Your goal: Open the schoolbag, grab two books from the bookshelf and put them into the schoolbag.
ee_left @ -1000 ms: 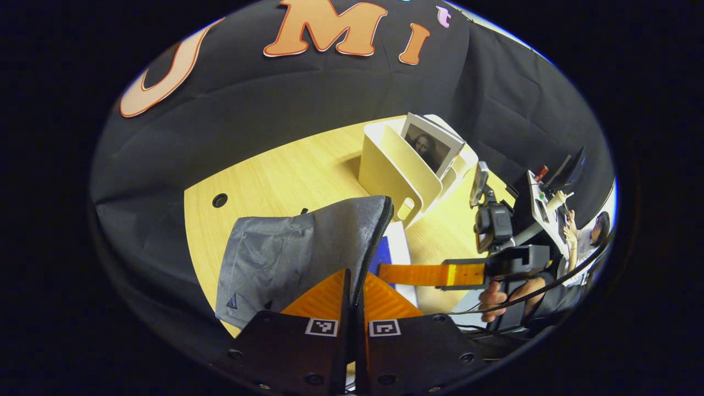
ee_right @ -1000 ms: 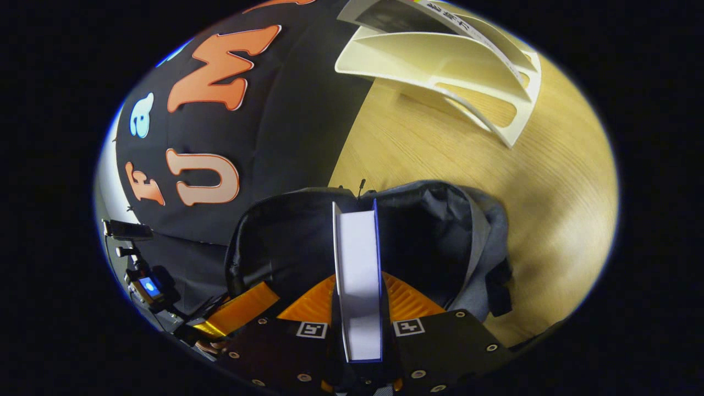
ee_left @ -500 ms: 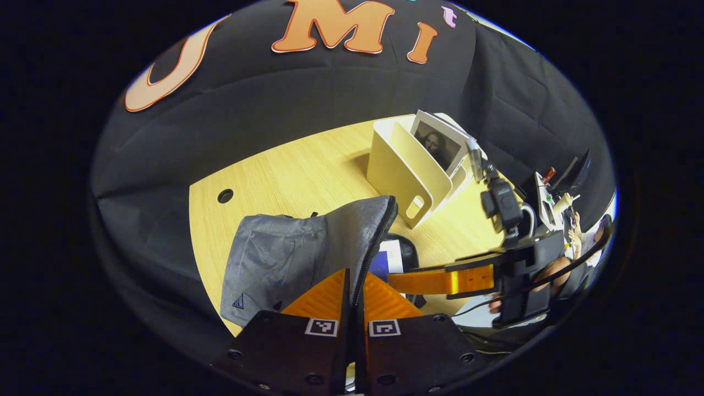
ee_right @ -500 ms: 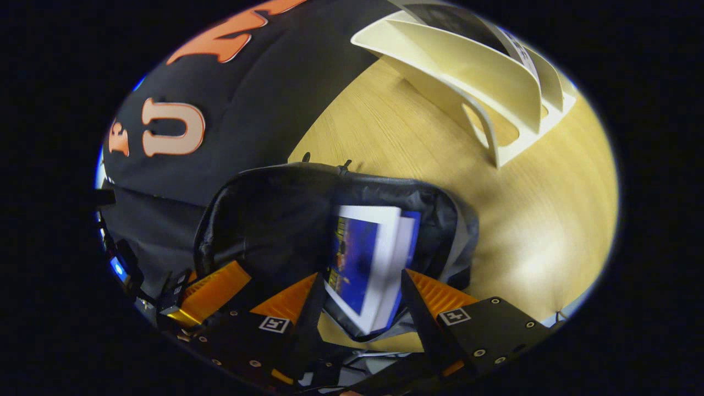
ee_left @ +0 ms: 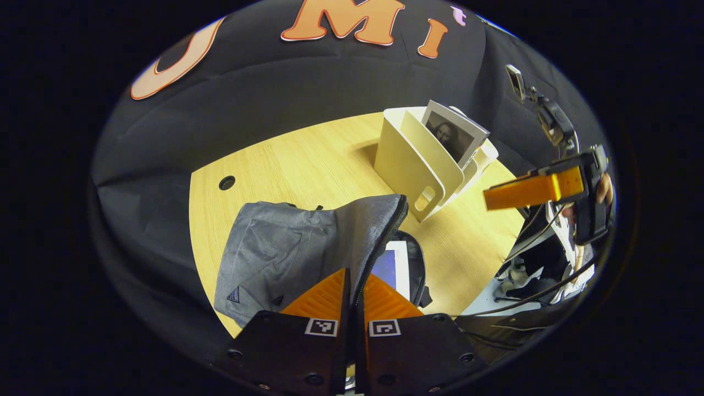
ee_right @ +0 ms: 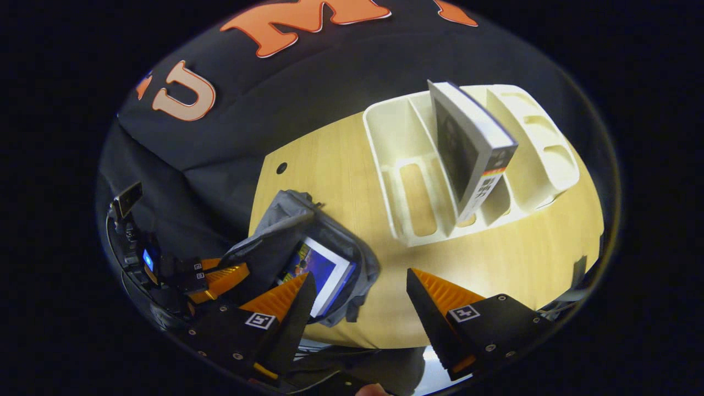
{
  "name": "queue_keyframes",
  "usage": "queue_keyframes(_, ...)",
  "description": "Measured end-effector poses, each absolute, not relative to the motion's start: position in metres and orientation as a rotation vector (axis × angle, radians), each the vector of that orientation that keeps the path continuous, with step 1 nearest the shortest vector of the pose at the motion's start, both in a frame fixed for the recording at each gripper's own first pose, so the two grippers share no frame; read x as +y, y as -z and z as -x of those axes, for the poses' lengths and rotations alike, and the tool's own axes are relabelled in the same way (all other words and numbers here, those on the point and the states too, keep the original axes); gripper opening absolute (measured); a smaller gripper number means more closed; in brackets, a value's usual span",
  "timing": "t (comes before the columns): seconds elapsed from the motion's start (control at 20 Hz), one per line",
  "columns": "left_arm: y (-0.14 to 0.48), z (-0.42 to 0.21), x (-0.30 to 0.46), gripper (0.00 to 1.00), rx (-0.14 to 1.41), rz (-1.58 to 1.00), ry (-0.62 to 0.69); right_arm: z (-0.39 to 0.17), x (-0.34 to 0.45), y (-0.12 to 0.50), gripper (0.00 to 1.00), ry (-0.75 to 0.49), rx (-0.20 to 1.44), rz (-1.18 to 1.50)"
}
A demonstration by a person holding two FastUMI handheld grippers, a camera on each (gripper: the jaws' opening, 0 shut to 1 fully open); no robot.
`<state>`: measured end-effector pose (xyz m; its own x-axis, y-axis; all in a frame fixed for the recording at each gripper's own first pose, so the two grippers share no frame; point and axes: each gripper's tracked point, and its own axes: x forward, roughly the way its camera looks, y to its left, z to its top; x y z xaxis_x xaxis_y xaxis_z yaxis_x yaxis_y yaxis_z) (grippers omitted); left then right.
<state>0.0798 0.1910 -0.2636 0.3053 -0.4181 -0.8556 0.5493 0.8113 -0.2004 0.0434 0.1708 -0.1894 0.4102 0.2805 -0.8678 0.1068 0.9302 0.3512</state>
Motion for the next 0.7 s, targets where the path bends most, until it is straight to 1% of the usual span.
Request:
queue_keyframes(0.1,0.267,-0.081,0.189,0.07,1.095,-0.131,0.641,-0.062,0.133,0.173,0.98,-0.079,1.149,-0.305)
queue_keyframes(0.4,0.273,-0.086,0.198,0.07,1.115,-0.118,0.593,-0.104,0.068,0.153,0.98,-0.026,1.167,-0.159)
queue_keyframes(0.6,0.274,-0.086,0.198,0.07,1.13,-0.106,0.555,-0.147,0.031,0.161,0.96,-0.004,1.186,-0.062)
queue_keyframes(0.7,0.279,-0.082,0.197,0.07,1.132,-0.096,0.539,-0.166,0.022,0.175,0.93,0.005,1.216,-0.074)
